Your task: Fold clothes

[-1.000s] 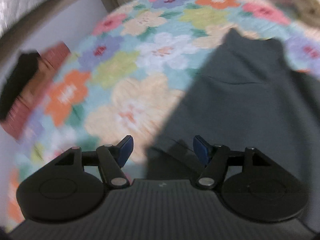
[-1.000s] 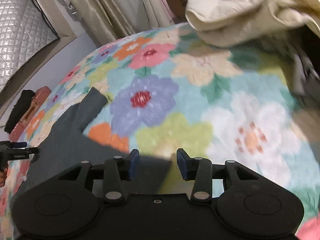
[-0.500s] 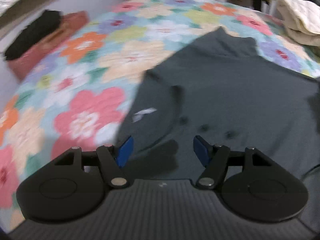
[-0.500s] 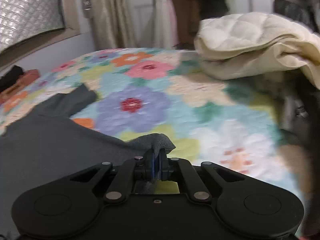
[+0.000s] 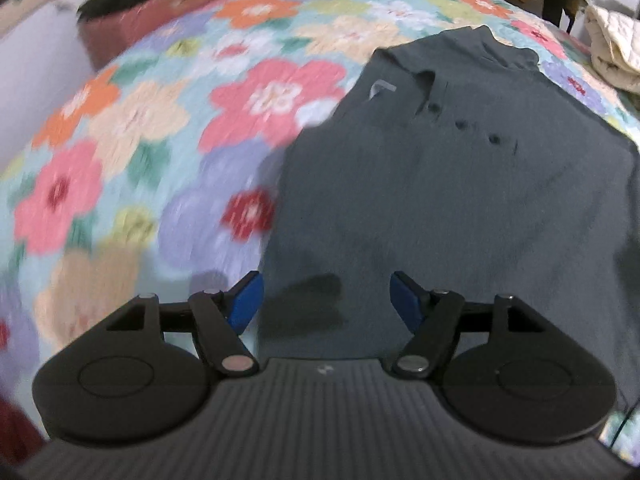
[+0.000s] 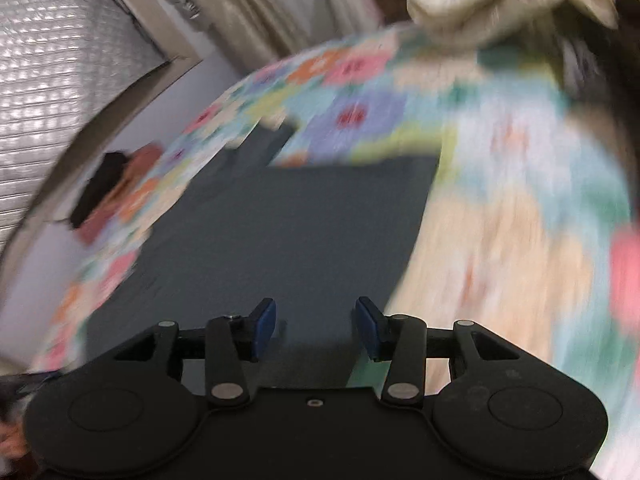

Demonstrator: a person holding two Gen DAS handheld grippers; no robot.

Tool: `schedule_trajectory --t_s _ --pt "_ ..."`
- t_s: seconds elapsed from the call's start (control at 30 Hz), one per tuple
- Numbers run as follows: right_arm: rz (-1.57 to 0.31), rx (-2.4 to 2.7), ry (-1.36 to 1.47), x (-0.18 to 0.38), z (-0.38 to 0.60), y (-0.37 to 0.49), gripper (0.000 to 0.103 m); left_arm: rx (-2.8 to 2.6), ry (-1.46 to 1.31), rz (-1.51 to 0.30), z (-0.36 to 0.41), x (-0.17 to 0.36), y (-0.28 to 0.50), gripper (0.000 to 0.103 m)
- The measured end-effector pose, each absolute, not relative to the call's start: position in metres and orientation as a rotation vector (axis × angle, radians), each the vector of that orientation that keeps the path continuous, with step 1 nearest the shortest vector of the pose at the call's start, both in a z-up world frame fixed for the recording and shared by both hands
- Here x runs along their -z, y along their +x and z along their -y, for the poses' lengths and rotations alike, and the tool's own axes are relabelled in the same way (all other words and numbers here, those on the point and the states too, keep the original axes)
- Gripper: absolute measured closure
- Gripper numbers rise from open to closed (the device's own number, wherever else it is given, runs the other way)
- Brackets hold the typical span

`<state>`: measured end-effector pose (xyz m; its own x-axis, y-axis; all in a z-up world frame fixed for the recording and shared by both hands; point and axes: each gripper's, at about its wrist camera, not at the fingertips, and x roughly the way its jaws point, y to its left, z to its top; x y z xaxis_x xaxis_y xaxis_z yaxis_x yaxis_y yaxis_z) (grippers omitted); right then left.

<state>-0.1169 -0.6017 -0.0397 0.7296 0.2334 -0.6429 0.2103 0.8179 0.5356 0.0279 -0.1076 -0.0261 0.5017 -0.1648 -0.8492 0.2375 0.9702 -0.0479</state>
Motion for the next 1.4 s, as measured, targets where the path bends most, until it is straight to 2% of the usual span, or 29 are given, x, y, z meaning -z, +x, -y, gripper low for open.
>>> schedule_trajectory --t_s 0.23,0.37,0.5,0.57,0.6,0.63,0.67,0.7,0.73,0.77,0.87,0.93,1.0,1.17,1.4 --pt "-0.805 -0.142 0.740 0.067 0.536 -0.194 0.053 0.172 -0.011 -1.069 0.065 0.044 -0.003 0.032" --pt "-0.834 -0.243 0.692 0.072 0.506 -0.209 0.053 0.200 -0.084 -1.072 0.054 0.048 -0.008 0.028" --pt "-0.885 -0.235 0.402 0.085 0.464 -0.201 0.054 0.208 -0.135 -1.064 0.053 0.058 -0.010 0.019" --pt "-0.865 -0.213 0.266 0.089 0.444 -0.196 0.055 0.185 -0.109 -1.067 0.060 0.067 -0.010 0.019" --pt "-0.847 -0.203 0.239 0.089 0.437 -0.194 0.057 0.188 -0.093 -1.069 0.063 0.069 -0.011 0.021" --pt "-0.828 -0.187 0.237 0.088 0.434 -0.193 0.074 0.200 -0.081 -1.058 0.066 0.069 -0.013 0.023" --pt "-0.818 -0.180 0.235 0.085 0.435 -0.191 0.091 0.213 -0.073 -1.053 0.069 0.069 -0.015 0.044" --pt "-0.809 -0.175 0.232 0.082 0.437 -0.189 0.093 0.225 -0.069 -1.057 0.071 0.068 -0.016 0.076" --pt "-0.793 -0.168 0.235 0.076 0.440 -0.192 0.096 0.229 -0.068 -1.060 0.072 0.066 -0.018 0.092" --pt "-0.780 -0.146 0.249 0.066 0.442 -0.195 0.096 0.224 -0.070 -1.062 0.072 0.063 -0.020 0.097" --pt "-0.757 -0.136 0.387 0.025 0.446 -0.211 0.096 0.208 -0.070 -1.036 0.072 0.051 -0.026 0.097" --pt "-0.755 -0.094 0.257 0.011 0.435 -0.218 0.096 0.215 -0.088 -1.051 0.072 0.051 -0.025 0.097" --pt "-0.772 -0.046 0.165 0.018 0.430 -0.216 0.096 0.211 -0.084 -1.085 0.075 0.060 -0.022 0.097" --pt "-0.872 0.032 0.345 0.068 0.448 -0.210 0.097 0.197 -0.035 -1.078 0.080 0.067 -0.029 0.097" --pt "-0.892 0.047 0.294 0.057 0.441 -0.212 0.096 0.205 -0.029 -1.094 0.078 0.070 -0.024 0.096"
